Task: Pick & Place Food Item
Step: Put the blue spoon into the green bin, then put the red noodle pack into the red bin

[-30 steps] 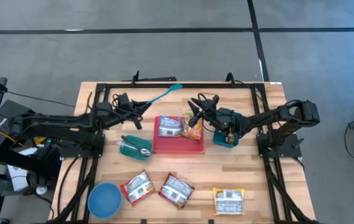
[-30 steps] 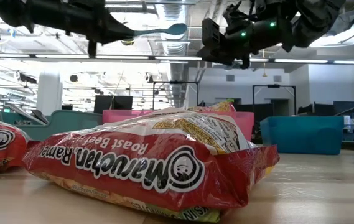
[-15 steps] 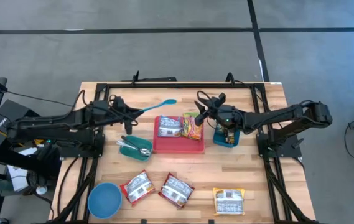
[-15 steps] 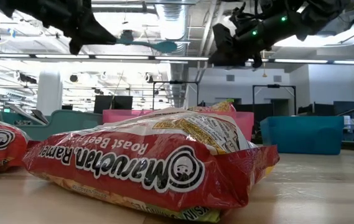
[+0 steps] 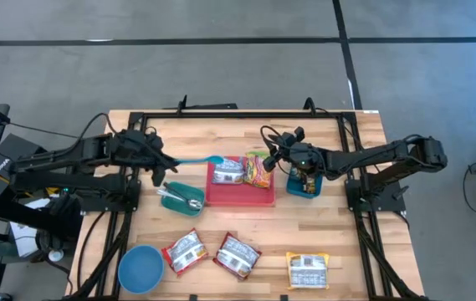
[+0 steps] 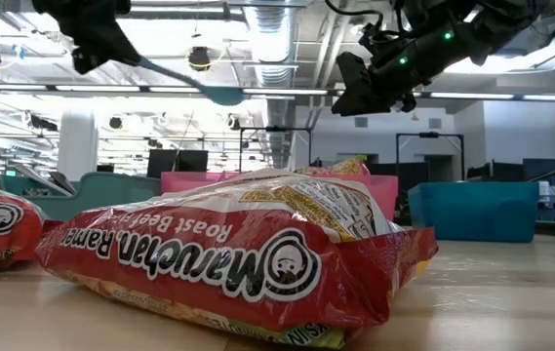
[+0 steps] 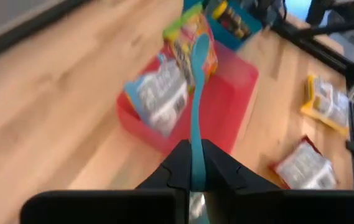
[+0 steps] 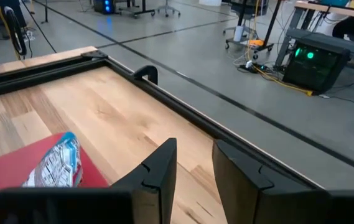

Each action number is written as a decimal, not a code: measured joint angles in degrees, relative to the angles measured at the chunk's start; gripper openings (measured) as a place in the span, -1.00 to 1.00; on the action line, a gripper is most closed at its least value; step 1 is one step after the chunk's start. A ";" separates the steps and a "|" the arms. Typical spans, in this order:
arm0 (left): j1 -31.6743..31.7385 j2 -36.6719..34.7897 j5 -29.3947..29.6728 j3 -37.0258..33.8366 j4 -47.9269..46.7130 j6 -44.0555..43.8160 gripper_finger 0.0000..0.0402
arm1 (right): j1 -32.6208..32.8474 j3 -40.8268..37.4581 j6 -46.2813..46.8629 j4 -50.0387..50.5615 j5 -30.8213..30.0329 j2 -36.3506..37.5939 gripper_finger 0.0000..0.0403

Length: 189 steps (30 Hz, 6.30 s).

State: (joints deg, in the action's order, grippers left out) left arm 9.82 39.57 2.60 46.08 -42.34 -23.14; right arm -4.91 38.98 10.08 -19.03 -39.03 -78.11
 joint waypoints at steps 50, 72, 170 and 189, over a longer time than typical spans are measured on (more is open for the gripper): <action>10.67 10.03 -21.76 -0.26 -25.19 -3.67 -0.91 | 0.00 0.02 1.98 2.95 1.68 -0.02 -0.52; 18.04 18.31 -25.49 -0.26 -25.35 4.92 -0.76 | 0.00 0.02 2.02 3.22 1.68 -0.02 -0.52; -7.19 18.23 -24.88 -15.71 70.63 14.12 -0.82 | 19.35 3.89 10.11 11.86 30.10 0.43 -0.52; -7.75 18.23 -24.62 -16.00 69.32 13.86 -0.84 | 18.13 12.69 13.98 19.46 45.15 -14.19 -0.52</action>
State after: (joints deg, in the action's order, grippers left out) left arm 2.07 57.80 -22.02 30.09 26.98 -9.28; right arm 13.22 51.67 24.05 0.43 6.13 -92.29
